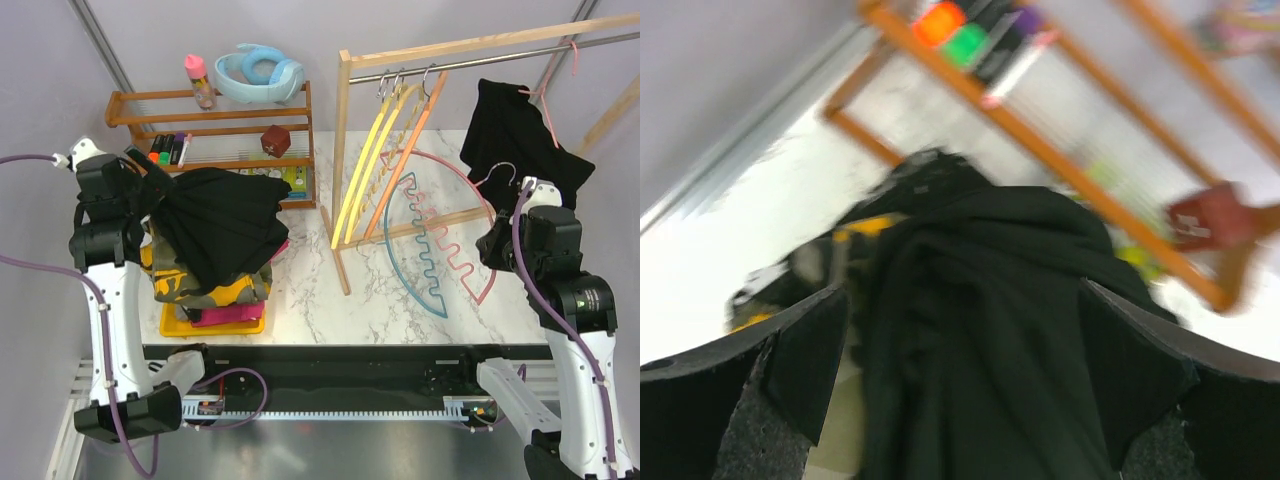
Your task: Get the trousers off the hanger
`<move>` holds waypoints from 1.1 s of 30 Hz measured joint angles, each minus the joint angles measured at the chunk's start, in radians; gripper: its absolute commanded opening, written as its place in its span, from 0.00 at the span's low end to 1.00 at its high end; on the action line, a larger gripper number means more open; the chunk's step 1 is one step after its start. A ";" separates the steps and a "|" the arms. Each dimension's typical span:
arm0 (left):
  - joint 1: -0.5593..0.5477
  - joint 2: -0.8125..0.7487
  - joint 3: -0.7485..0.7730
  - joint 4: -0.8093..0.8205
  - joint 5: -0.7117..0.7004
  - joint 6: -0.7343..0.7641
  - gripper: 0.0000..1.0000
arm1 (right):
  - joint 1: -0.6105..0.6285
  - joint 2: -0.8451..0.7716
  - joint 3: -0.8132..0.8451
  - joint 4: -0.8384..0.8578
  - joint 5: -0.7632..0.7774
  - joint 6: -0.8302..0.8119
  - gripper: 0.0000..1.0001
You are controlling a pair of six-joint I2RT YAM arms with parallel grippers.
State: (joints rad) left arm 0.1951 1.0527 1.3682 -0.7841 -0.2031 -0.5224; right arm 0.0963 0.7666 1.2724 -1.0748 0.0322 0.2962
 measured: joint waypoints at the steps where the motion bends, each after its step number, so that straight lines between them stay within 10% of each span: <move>1: 0.000 -0.009 0.021 0.003 0.043 0.000 1.00 | 0.000 0.001 0.000 -0.005 0.009 -0.002 0.00; 11: -0.173 -0.280 -0.128 0.240 0.557 -0.094 0.77 | 0.000 -0.003 0.009 -0.108 0.057 -0.013 0.00; 21: -0.788 -0.340 -0.529 0.518 0.571 -0.132 0.78 | 0.000 0.032 -0.033 -0.111 -0.062 -0.023 0.00; 25: -0.893 -0.452 -0.817 0.694 0.571 -0.239 0.96 | 0.000 0.026 -0.056 -0.102 -0.119 -0.032 0.00; 33: -1.304 -0.272 -1.006 1.183 0.287 -0.413 1.00 | 0.000 -0.043 -0.161 -0.095 -0.201 -0.020 0.00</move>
State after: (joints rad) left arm -1.1091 0.7807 0.3626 0.3988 0.0841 -0.9356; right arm 0.0967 0.7235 1.1118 -1.1698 -0.1692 0.2764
